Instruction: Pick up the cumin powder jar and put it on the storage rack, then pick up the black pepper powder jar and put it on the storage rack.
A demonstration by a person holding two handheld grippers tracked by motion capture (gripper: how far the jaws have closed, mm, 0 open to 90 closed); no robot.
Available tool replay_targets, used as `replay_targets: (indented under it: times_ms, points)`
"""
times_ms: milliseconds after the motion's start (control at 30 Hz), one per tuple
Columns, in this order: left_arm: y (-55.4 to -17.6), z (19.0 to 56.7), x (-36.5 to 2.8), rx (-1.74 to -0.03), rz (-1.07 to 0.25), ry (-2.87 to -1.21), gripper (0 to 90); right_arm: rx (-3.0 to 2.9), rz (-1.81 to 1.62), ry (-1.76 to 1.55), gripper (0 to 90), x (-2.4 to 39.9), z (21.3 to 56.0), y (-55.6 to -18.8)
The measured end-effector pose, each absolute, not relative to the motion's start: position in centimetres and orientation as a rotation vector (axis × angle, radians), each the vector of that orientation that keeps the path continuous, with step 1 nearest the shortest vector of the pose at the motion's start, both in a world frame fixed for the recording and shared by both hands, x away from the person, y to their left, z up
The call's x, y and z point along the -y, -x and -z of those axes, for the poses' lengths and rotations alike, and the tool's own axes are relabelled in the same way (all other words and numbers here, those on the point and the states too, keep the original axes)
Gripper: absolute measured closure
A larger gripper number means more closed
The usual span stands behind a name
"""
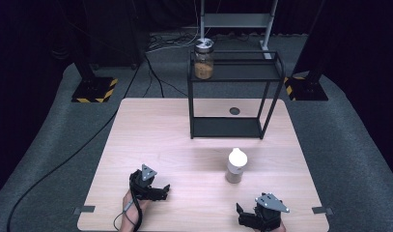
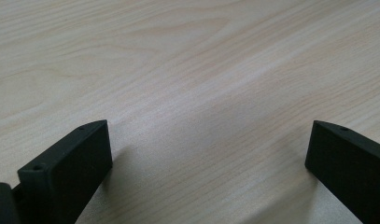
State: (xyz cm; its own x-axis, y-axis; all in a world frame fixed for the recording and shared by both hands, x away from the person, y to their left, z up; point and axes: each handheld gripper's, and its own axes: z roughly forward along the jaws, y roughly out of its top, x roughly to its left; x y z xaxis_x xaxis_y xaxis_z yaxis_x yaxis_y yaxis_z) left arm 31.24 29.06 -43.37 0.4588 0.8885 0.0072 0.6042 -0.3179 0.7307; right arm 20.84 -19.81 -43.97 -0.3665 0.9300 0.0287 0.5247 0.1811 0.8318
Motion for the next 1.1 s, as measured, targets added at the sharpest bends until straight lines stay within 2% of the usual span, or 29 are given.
replay_targets:
  times_ms: [433,567,900,1100]
  points:
    - [-31.5,43.4,-29.1,-1.256,-0.555,-2.032,1.0,-1.957,-1.093,-1.354,0.0,19.4,43.8,-20.6]
    - [-31.1,43.4,-28.7,-1.241,-0.598,-2.041,0.4,-1.918,-1.097,-1.360,0.0,19.1,43.7,-20.3]
    - [-31.4,43.4,-28.9,-1.236,-0.575,-2.040,0.4,-1.766,-1.146,-1.337,0.0,17.5,44.8,-20.5]
    - [-31.4,43.4,-28.9,-1.241,-0.576,-2.038,0.4,-1.756,-1.139,-1.294,0.0,16.3,44.9,-22.1]
